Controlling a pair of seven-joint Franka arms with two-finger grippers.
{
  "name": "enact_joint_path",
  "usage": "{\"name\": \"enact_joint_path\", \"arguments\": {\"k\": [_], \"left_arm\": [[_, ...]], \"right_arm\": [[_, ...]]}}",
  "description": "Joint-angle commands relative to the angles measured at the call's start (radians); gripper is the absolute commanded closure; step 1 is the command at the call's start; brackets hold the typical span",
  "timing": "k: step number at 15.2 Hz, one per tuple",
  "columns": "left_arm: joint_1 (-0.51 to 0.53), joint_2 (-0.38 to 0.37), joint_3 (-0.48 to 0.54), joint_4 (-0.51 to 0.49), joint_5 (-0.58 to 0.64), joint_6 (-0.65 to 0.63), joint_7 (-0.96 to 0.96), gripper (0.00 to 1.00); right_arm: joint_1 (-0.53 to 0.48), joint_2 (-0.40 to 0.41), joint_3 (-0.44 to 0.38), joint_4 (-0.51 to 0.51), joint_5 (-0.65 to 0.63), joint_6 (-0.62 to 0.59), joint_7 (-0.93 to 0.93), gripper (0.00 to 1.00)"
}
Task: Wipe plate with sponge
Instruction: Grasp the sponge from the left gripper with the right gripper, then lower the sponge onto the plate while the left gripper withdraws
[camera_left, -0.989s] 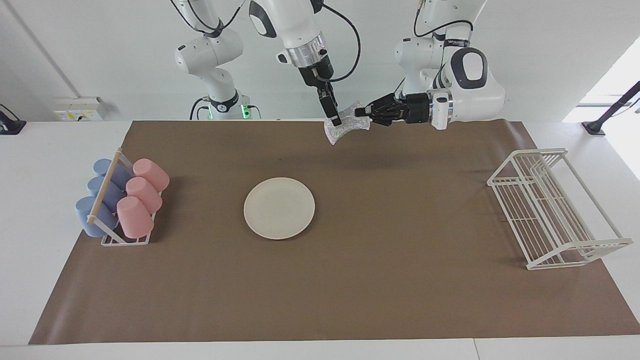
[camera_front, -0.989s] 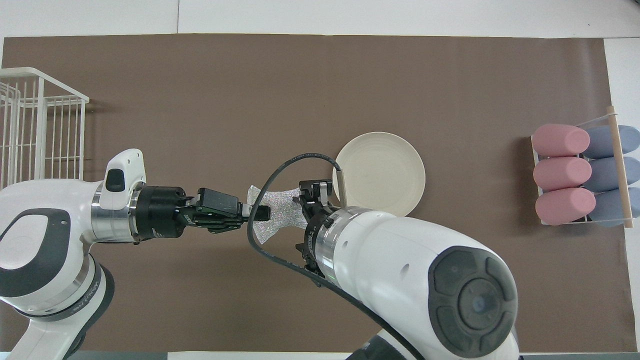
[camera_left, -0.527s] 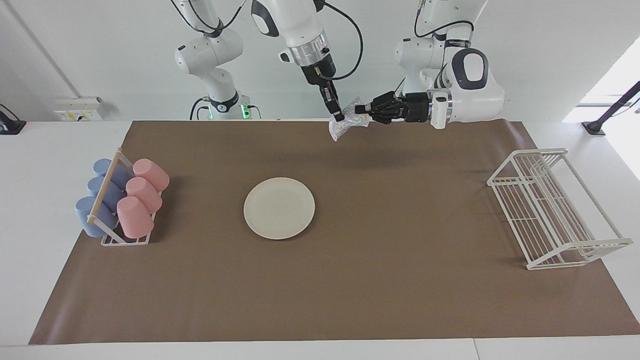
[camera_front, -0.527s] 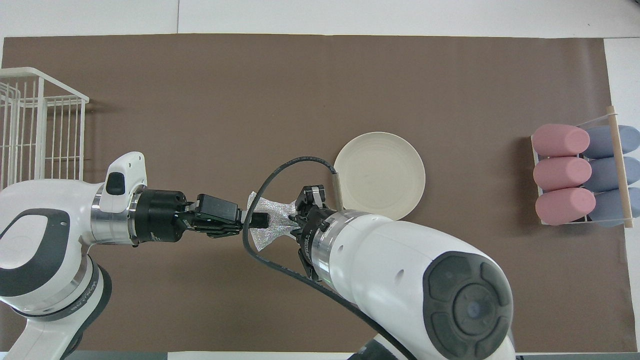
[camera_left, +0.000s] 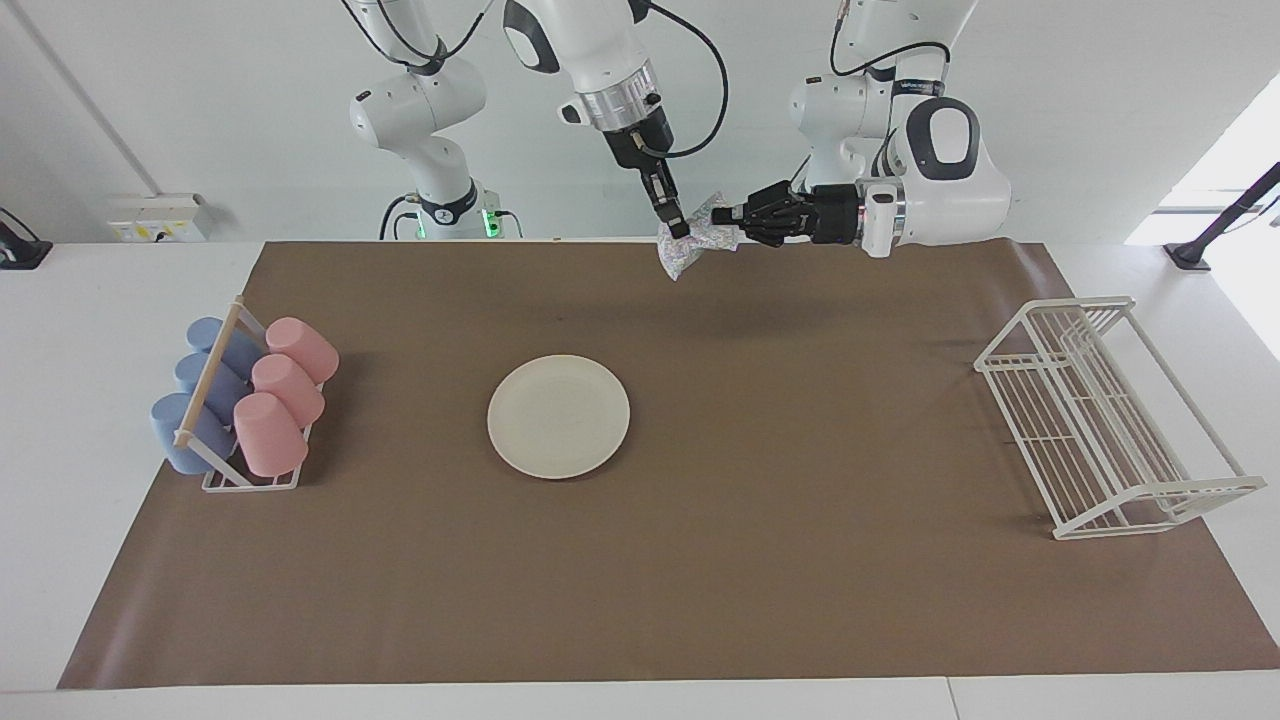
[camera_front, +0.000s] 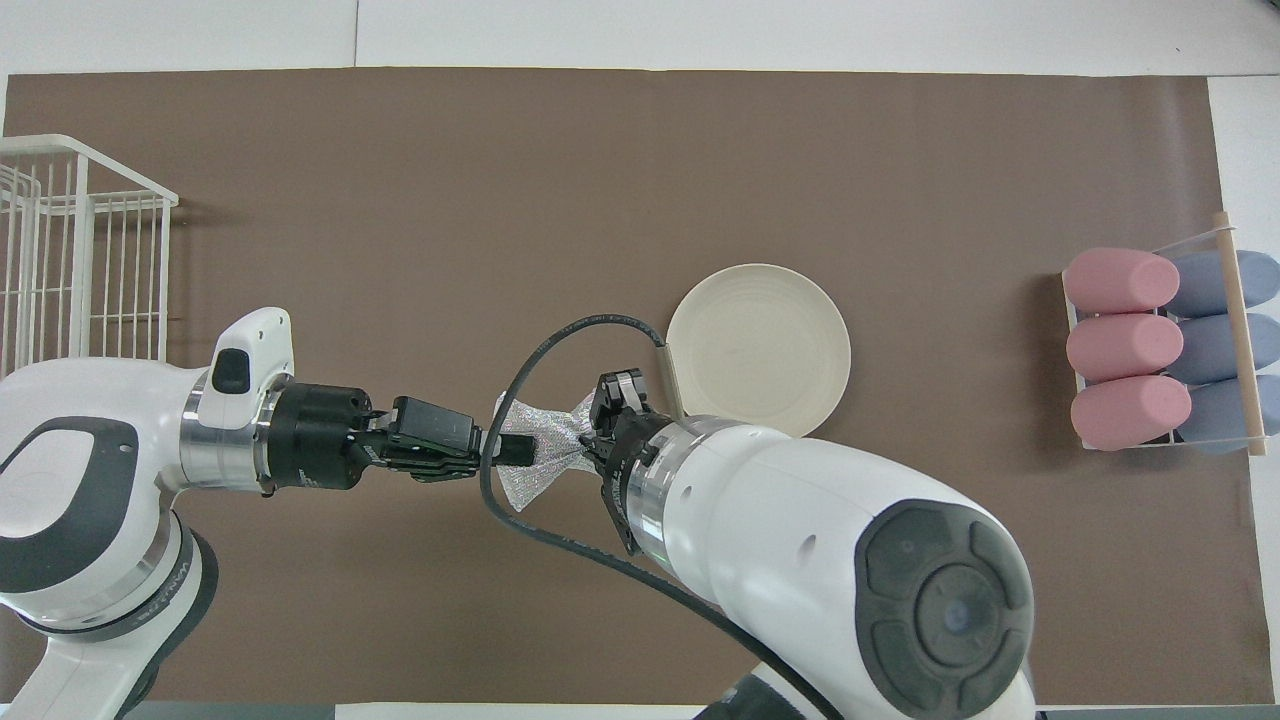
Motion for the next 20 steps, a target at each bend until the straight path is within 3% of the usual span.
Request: {"name": "enact_joint_path", "arguments": {"k": [1, 2, 7, 11, 18, 20], "left_arm": [[0.010, -0.028, 0.003, -0.019, 0.009, -0.020, -0.010, 0.45], [0.009, -0.031, 0.003, -0.019, 0.009, -0.017, -0.033, 0.00], [0.013, -0.038, 0.003, -0.014, 0.053, -0.018, -0.058, 0.00], [0.016, -0.038, 0.004, -0.008, 0.084, -0.003, -0.092, 0.00], [0.090, -0.031, 0.003, 0.085, 0.533, -0.019, -0.218, 0.00], [0.127, -0.031, 0.003, 0.096, 0.608, -0.035, -0.222, 0.00]], "right_arm": [[-0.026, -0.010, 0.001, -0.021, -0.008, -0.004, -0.062, 1.00], [-0.027, -0.009, 0.001, -0.019, -0.010, -0.003, -0.064, 1.00], [-0.056, -0.010, 0.001, -0.022, -0.010, -0.004, -0.068, 1.00], [-0.110, -0.006, 0.001, -0.086, -0.010, 0.020, -0.145, 1.00], [-0.187, 0.169, 0.001, -0.197, -0.010, 0.282, -0.375, 1.00], [-0.204, 0.189, 0.000, -0.246, -0.010, 0.350, -0.431, 1.00]]}}
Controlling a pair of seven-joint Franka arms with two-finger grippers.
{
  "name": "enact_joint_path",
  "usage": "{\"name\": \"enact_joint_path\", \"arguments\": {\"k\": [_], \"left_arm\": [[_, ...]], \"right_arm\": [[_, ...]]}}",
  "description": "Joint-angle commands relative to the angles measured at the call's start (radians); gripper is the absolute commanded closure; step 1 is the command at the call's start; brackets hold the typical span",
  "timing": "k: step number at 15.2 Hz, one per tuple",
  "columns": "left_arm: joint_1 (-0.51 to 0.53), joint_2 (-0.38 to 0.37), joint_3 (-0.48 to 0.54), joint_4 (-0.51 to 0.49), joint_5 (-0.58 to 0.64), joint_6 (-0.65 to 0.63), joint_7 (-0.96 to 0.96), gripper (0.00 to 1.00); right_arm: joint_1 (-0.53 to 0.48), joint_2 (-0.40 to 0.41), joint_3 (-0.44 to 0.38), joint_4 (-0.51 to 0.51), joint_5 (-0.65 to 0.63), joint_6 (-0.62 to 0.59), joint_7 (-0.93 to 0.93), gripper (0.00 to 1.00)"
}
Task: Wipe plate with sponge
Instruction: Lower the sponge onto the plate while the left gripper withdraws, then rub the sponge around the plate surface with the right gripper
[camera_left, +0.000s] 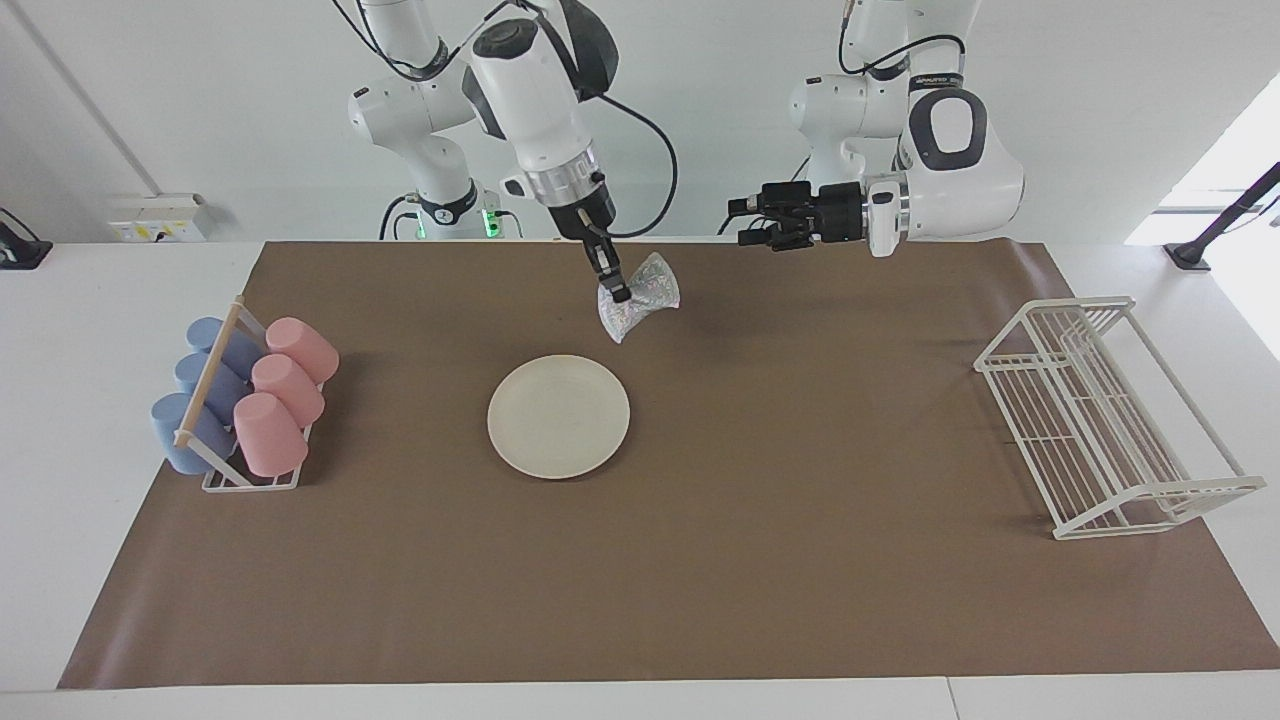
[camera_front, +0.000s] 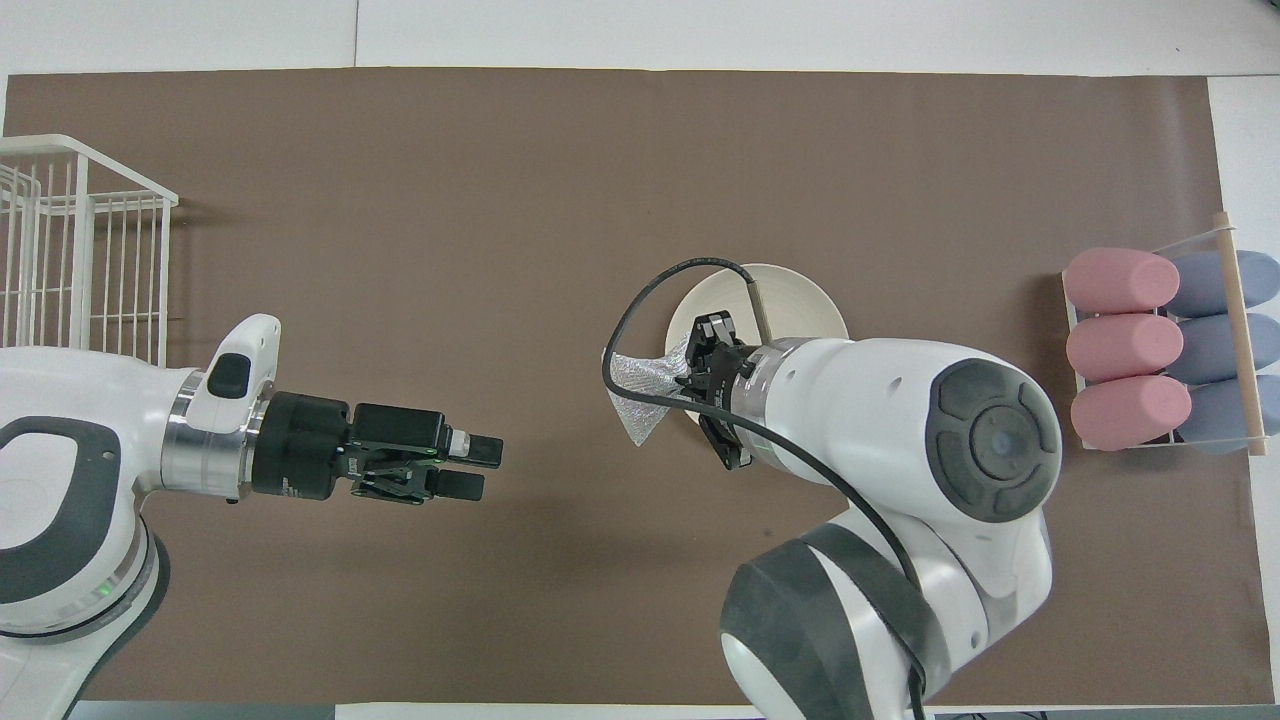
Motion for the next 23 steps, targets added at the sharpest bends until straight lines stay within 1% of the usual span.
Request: {"name": "enact_joint_path", "arguments": {"k": [1, 3, 5, 8, 10, 12, 14, 16, 18, 19, 21, 23], "left_arm": [[0.043, -0.004, -0.005, 0.041, 0.124, -0.022, -0.041, 0.00], [0.045, 0.018, -0.005, 0.095, 0.214, -0.017, -0.087, 0.00], [0.057, 0.033, -0.005, 0.136, 0.288, -0.017, -0.104, 0.00], [0.053, 0.036, -0.005, 0.185, 0.401, -0.017, -0.159, 0.00], [0.045, 0.038, -0.006, 0.207, 0.472, -0.016, -0.186, 0.00], [0.045, 0.035, -0.011, 0.211, 0.550, -0.026, -0.184, 0.00], [0.047, 0.038, -0.009, 0.236, 0.602, -0.029, -0.184, 0.00], [0.048, 0.038, -0.009, 0.259, 0.679, -0.032, -0.186, 0.00], [0.054, 0.041, -0.009, 0.273, 0.711, -0.034, -0.186, 0.00], [0.054, 0.042, -0.009, 0.283, 0.747, -0.042, -0.186, 0.00], [0.045, 0.073, -0.009, 0.338, 0.816, -0.077, -0.186, 0.00], [0.044, 0.116, -0.009, 0.426, 0.860, -0.132, -0.186, 0.00]], "right_arm": [[-0.057, 0.016, 0.009, -0.074, -0.006, 0.099, -0.111, 1.00], [-0.073, 0.022, 0.009, -0.099, 0.002, 0.107, -0.165, 1.00], [-0.067, 0.026, 0.009, -0.122, 0.008, 0.115, -0.167, 1.00], [-0.055, 0.082, 0.009, -0.122, 0.008, 0.146, -0.167, 1.00], [-0.045, 0.109, 0.009, -0.122, 0.008, 0.159, -0.169, 1.00], [-0.048, 0.111, 0.009, -0.125, 0.008, 0.166, -0.169, 1.00], [-0.050, 0.112, 0.009, -0.148, 0.008, 0.170, -0.184, 1.00], [-0.074, 0.112, 0.009, -0.156, 0.010, 0.169, -0.250, 1.00], [-0.116, 0.112, 0.009, -0.164, 0.010, 0.169, -0.316, 1.00], [-0.130, 0.112, 0.009, -0.165, 0.008, 0.169, -0.345, 1.00], [-0.165, 0.112, 0.009, -0.167, 0.010, 0.167, -0.415, 1.00], [-0.191, 0.111, 0.009, -0.173, 0.010, 0.166, -0.463, 1.00]]}}
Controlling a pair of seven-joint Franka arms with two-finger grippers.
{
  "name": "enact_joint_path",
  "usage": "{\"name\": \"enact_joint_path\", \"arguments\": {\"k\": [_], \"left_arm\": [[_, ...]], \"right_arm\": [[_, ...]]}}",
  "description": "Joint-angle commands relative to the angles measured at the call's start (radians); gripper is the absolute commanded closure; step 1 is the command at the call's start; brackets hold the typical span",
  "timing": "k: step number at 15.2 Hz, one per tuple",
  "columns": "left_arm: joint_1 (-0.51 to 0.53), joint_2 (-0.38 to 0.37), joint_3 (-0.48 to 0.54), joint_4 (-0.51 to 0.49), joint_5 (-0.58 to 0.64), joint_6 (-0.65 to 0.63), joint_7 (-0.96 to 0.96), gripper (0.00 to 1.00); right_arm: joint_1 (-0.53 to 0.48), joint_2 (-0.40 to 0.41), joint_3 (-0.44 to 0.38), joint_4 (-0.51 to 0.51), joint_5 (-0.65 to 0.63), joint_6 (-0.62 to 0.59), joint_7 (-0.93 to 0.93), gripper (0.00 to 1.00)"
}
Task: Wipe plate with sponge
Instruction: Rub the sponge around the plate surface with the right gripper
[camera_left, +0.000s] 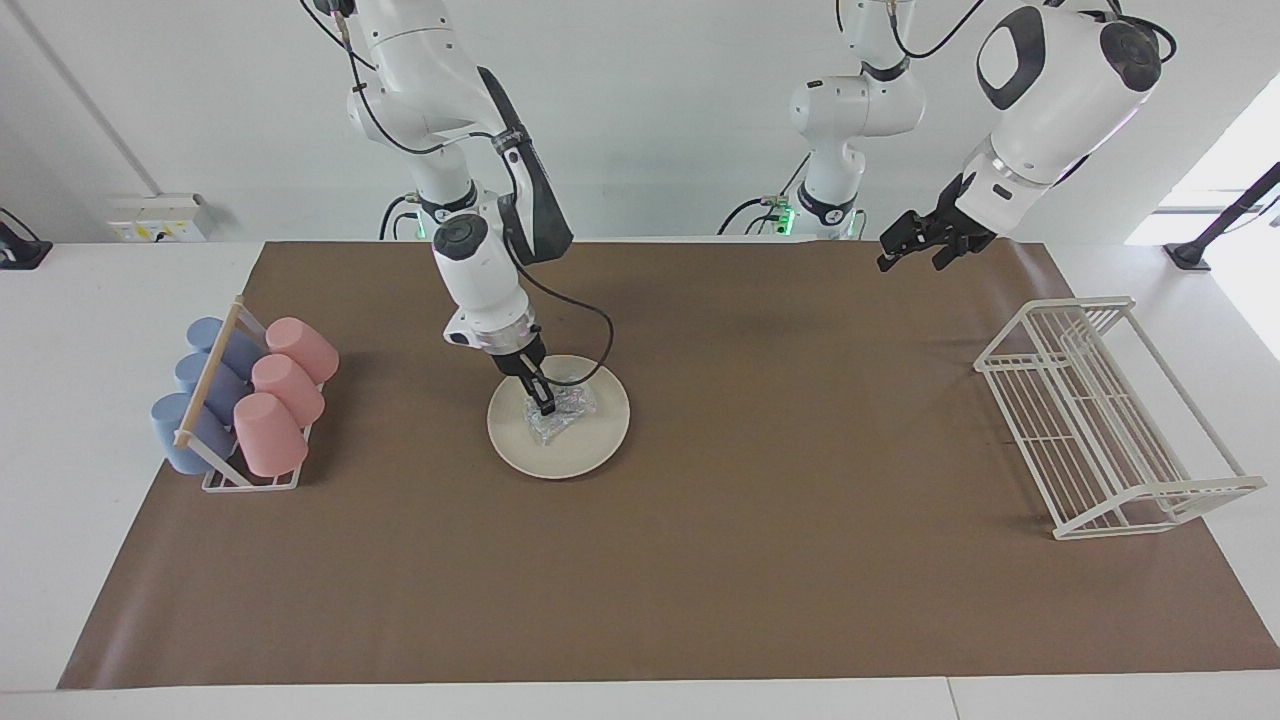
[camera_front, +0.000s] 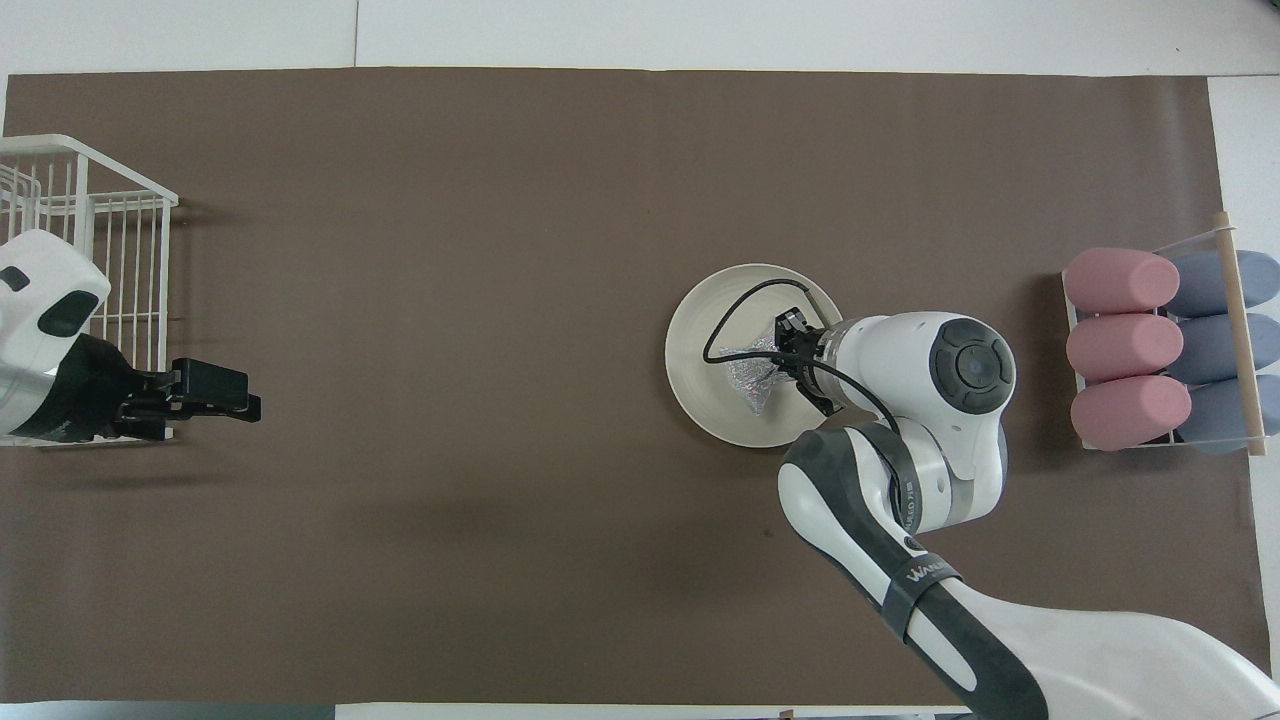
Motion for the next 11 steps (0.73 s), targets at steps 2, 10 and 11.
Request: {"name": "enact_joint_path", "arguments": {"k": [2, 10, 11], "left_arm": [[-0.004, 0.116, -0.002, 0.215, 0.082, -0.137, -0.015, 0.00], [-0.058, 0.198, 0.007, 0.375, 0.173, -0.219, -0.016, 0.00], [-0.059, 0.198, 0.008, 0.375, 0.182, -0.219, -0.015, 0.00]], "right_arm": [[-0.032, -0.005, 0.008, -0.036, 0.009, 0.018, -0.067, 1.00], [0.092, -0.008, 0.011, -0.036, 0.174, 0.041, 0.012, 1.00], [0.118, -0.008, 0.011, -0.036, 0.186, 0.058, 0.043, 1.00]]}}
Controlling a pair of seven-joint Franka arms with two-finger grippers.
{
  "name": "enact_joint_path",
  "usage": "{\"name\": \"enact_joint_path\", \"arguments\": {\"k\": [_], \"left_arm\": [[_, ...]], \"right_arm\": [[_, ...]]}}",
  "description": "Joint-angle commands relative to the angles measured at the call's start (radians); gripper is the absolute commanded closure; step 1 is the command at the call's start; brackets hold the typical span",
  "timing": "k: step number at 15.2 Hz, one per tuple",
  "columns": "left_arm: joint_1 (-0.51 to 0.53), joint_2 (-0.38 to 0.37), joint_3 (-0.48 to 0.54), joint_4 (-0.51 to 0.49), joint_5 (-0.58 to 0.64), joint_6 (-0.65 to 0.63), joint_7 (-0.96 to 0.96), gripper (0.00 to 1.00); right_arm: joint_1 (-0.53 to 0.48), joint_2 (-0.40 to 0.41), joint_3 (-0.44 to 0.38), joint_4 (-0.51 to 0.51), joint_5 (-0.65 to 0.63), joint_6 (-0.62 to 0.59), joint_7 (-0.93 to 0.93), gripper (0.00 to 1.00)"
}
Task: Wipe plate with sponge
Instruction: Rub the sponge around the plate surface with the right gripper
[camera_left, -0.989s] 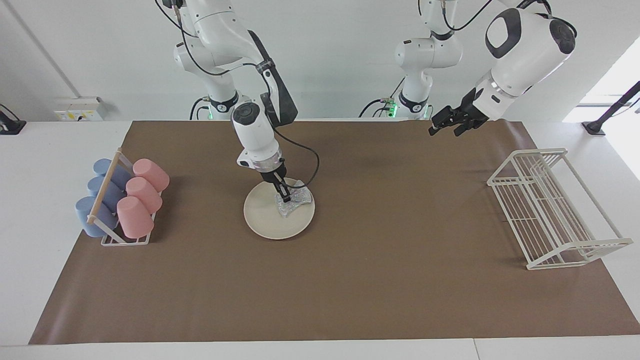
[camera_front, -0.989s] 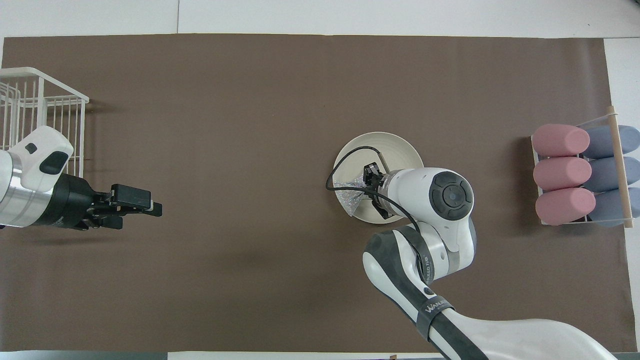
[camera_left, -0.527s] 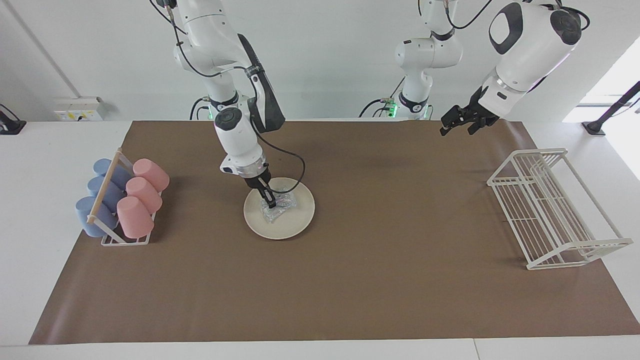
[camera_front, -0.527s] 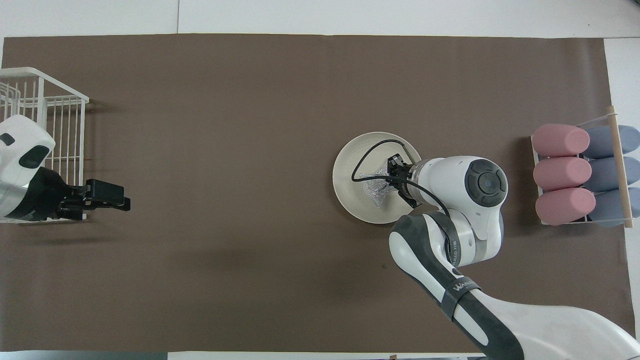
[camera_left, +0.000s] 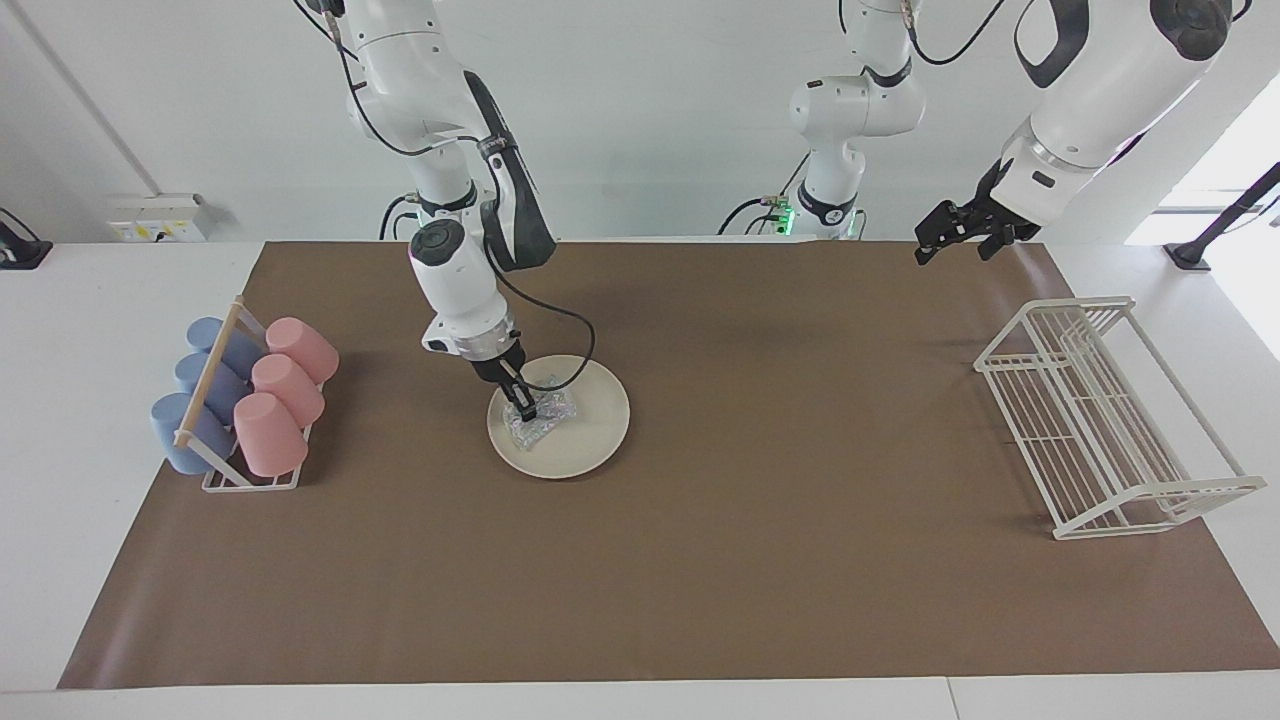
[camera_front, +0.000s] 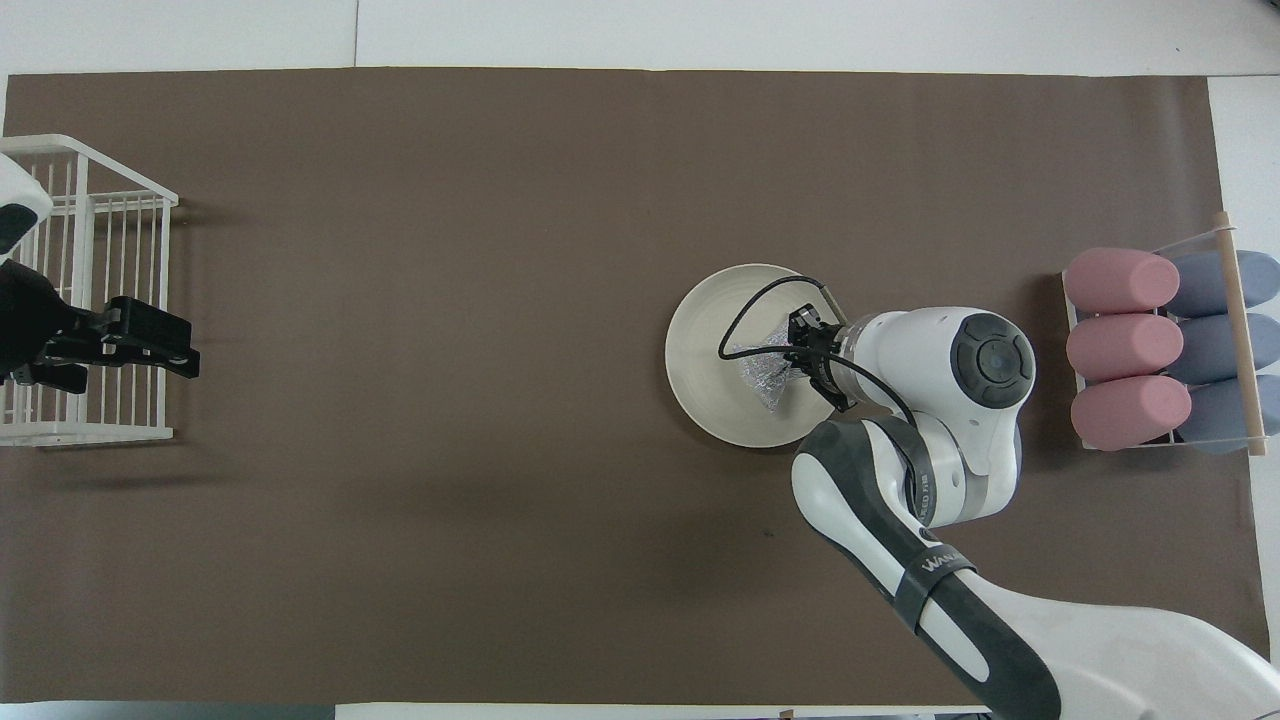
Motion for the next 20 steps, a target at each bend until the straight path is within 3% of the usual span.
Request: {"name": "enact_joint_path", "arguments": {"k": [1, 4, 10, 14, 18, 20], "left_arm": [[-0.014, 0.019, 0.014, 0.037, 0.025, -0.024, -0.010, 0.00], [-0.014, 0.021, 0.028, 0.045, 0.020, 0.012, -0.013, 0.00], [-0.011, 0.012, 0.028, 0.037, 0.024, 0.072, -0.013, 0.00], [-0.003, 0.007, 0.028, 0.034, 0.022, 0.075, -0.013, 0.00], [0.007, 0.005, 0.028, 0.034, 0.020, 0.074, -0.012, 0.00], [0.007, 0.005, 0.028, 0.031, 0.020, 0.074, -0.012, 0.00]], "right_arm": [[0.066, -0.005, 0.004, -0.030, 0.044, 0.067, 0.087, 1.00], [0.059, -0.004, 0.002, -0.030, 0.044, 0.074, 0.062, 1.00], [-0.125, -0.001, 0.002, -0.041, 0.044, 0.062, -0.299, 1.00], [-0.090, -0.004, 0.004, -0.052, 0.044, 0.063, -0.232, 1.00], [0.049, -0.007, 0.002, -0.050, 0.044, 0.075, -0.011, 1.00], [0.059, -0.007, 0.002, -0.050, 0.044, 0.075, 0.009, 1.00]]}}
